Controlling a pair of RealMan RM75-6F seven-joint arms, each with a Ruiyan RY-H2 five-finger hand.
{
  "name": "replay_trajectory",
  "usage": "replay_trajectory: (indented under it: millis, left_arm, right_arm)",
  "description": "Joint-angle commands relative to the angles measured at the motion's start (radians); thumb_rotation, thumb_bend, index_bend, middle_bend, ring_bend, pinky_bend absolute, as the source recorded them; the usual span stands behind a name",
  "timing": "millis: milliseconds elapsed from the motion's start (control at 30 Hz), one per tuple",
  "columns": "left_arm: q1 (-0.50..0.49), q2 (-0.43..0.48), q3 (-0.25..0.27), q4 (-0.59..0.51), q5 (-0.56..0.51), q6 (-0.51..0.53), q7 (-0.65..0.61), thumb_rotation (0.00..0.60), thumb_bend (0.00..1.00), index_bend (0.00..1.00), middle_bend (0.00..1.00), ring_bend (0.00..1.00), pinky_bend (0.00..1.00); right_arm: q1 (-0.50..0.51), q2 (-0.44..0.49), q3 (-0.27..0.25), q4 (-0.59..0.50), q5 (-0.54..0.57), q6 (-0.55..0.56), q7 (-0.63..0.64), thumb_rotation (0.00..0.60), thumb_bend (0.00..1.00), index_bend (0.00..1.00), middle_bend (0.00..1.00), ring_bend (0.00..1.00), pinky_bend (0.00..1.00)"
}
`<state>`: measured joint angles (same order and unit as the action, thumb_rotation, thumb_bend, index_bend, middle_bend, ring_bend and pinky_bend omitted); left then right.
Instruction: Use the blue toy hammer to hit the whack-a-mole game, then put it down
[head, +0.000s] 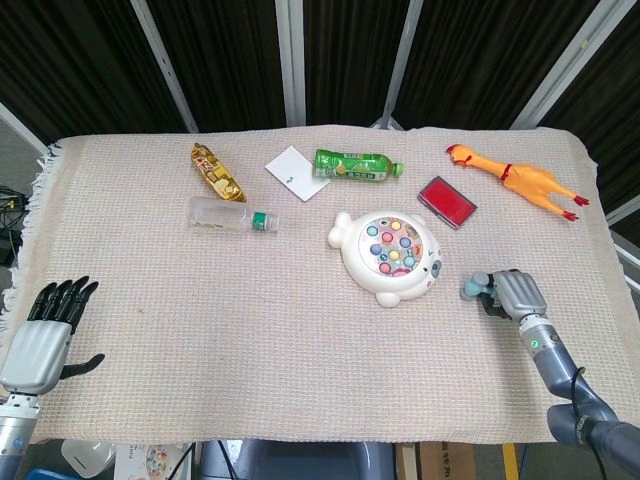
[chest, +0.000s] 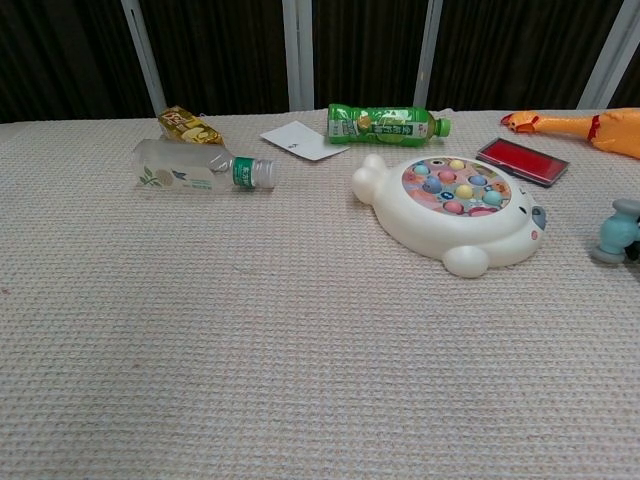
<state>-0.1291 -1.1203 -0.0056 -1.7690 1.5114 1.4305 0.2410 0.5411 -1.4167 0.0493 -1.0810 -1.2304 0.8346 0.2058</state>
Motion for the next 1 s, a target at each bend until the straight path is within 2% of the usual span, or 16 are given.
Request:
replay_trajectory:
  millis: [33,567,1000]
  left_arm:
    - [0.000,0.000,0.000,0.000,0.001,0.000,0.001,0.600,0.03,0.00,0.00,0.00,0.00]
    - [-0.002,0.000,-0.002,-0.003,0.001,-0.001,0.004,0.600,0.03,0.00,0.00,0.00,0.00]
    - [-0.004,-0.002,-0.002,0.002,0.003,-0.004,-0.001,0.600,0.03,0.00,0.00,0.00,0.00]
  right_arm:
    - [-0.004,0.000,0.004,0.000,-0.002,0.001,0.006,0.600,0.52,0.71,0.63,0.37,0.25]
    - [-0.025,-0.001,0.022,0.002,-0.004,-0.007,0.018,0.600,0.35,0.65,0.57,0.32,0.19]
    - [-0.043,0.006,0.033,-0.012,-0.011,0.000,0.028,0.600,0.17,0.62,0.55,0.30,0.17]
